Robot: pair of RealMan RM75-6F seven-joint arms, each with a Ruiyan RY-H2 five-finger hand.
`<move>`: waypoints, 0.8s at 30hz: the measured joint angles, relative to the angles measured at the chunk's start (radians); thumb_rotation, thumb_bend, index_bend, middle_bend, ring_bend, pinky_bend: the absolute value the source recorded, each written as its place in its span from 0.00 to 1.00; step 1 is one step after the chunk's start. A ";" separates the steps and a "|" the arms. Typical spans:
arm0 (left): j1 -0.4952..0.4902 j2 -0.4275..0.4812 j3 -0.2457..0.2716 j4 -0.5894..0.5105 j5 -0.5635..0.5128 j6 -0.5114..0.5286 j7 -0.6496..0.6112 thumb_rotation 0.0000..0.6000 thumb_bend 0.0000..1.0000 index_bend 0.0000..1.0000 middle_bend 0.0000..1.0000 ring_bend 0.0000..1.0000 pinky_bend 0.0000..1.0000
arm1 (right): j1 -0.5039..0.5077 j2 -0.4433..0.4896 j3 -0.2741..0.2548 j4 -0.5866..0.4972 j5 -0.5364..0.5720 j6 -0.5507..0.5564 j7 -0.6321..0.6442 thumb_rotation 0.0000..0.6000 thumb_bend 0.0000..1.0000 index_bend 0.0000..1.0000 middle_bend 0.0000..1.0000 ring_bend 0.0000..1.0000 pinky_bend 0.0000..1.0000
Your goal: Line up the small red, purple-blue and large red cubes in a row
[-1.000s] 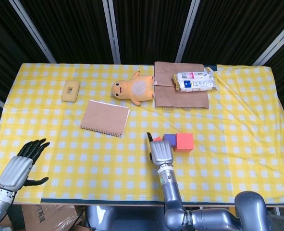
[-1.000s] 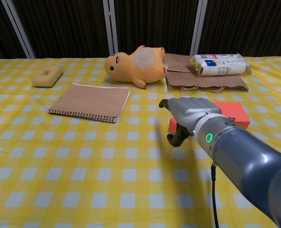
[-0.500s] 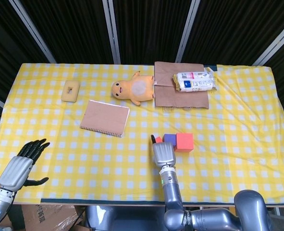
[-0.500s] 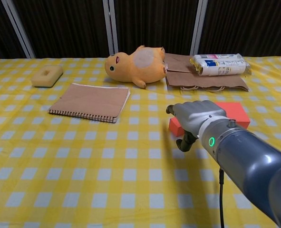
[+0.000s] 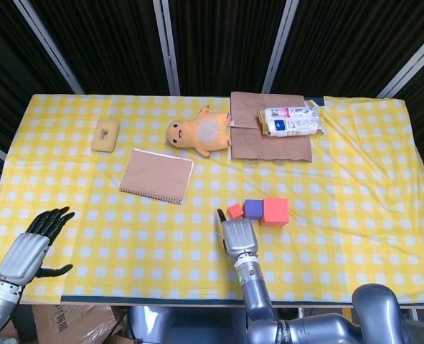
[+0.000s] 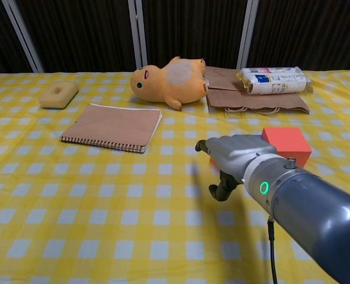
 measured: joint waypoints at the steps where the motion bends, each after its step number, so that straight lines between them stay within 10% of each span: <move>1: 0.000 0.000 0.000 0.000 0.000 0.000 0.000 1.00 0.00 0.00 0.00 0.00 0.00 | -0.001 -0.001 -0.005 -0.004 0.000 -0.002 0.000 1.00 0.52 0.12 1.00 1.00 1.00; 24: -0.001 0.002 -0.001 -0.001 -0.003 -0.002 -0.004 1.00 0.00 0.00 0.00 0.00 0.00 | -0.009 -0.016 0.006 0.113 0.060 -0.023 0.017 1.00 0.52 0.12 1.00 1.00 1.00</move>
